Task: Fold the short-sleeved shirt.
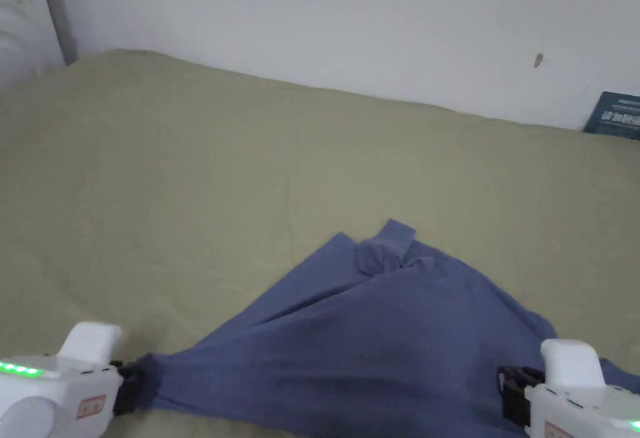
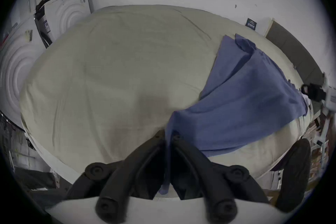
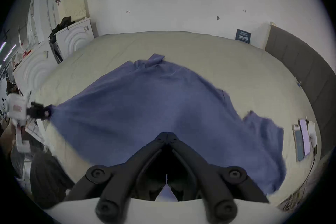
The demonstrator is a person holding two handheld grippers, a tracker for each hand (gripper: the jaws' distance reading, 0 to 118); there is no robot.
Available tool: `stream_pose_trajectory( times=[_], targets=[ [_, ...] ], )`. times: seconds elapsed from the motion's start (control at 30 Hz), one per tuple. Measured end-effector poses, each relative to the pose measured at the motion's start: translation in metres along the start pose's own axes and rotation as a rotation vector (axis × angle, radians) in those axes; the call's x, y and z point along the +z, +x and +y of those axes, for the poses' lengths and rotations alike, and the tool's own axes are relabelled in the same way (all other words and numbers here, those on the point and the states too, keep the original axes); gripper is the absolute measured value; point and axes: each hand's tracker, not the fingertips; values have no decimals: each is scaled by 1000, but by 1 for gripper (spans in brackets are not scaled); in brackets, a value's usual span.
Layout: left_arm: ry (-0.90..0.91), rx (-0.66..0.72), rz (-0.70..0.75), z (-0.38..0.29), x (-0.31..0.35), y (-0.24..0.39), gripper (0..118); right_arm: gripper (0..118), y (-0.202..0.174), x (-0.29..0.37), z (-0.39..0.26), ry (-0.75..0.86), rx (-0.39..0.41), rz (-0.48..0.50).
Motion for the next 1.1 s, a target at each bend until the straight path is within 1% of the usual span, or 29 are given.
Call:
stream_pose_trajectory(
  times=[0.13, 0.2, 0.33, 0.43, 0.47, 0.5, 0.53, 0.57, 0.6, 0.63, 0.67, 0.7, 0.73, 0.77, 0.8, 0.83, 0.87, 0.9, 0.93, 0.97, 1.0, 1.07, 1.1],
  targets=[
    [6, 19, -14, 0, -1, -4, 4, 0, 25, -72, 68, -22, -10, -6],
    [4, 22, -14, 0, -4, -4, 4, 0, 38, -111, 100, -51, -7, -29],
    [0, 52, -27, 4, -2, -3, 4, 0, 53, -173, 140, -106, 57, -72],
    [-9, 40, -30, 7, -1, -1, 4, 1, 58, -205, 152, -144, 102, -68],
    [-12, 33, -27, 8, -1, -1, 4, 13, 58, -212, 155, -156, 107, -63],
    [-17, 24, -26, 9, -2, -2, 4, 62, 57, -220, 157, -190, 113, -51],
    [-18, 19, -25, 11, -1, -1, 4, 105, 55, -228, 156, -222, 109, -29],
    [-19, 16, -25, 12, -1, 0, 4, 116, 54, -223, 152, -196, 122, -57],
    [-21, 14, -25, 13, -2, 0, 4, 109, 46, -226, 155, -213, 166, -5],
    [-20, 13, -25, 13, -3, -1, 4, 107, 41, -229, 155, -210, 183, -57],
    [-18, 14, -24, 13, -3, 1, 4, 108, 36, -233, 153, -229, 195, -71],
    [-19, 16, -23, 14, -4, 1, 4, 108, 46, -251, 148, -252, 212, -67],
    [-20, 18, -22, 14, -4, 1, 4, 107, 45, -258, 144, -281, 235, -75],
    [-17, 20, -22, 13, -4, 0, 4, 106, 43, -259, 142, -271, 232, -91],
    [-16, 20, -20, 13, -5, 0, 4, 99, 43, -256, 145, -272, 211, -86],
    [-16, 21, -19, 12, -4, -1, 4, 74, 39, -246, 150, -299, 151, -58],
    [-17, 23, -17, 13, -3, -1, 4, 33, 36, -235, 155, -301, 99, 43],
    [-20, 20, -15, 13, -2, -1, 4, 0, 26, -222, 157, -254, 169, -56],
    [-24, 14, -11, 14, -1, -1, 4, 0, 21, -206, 158, -209, 226, -51],
    [-23, 11, -8, 15, 1, 0, 4, 0, 25, -192, 163, -240, 207, 3],
    [-22, 7, -8, 17, 5, 0, 4, 0, 23, -174, 166, -229, 196, -2],
    [13, -9, -26, 24, 22, 1, 4, 0, 21, -125, 178, -124, 225, -22],
    [32, -13, -12, 31, 32, 3, 4, 0, 28, -98, 188, -93, 223, -21]
  ],
)
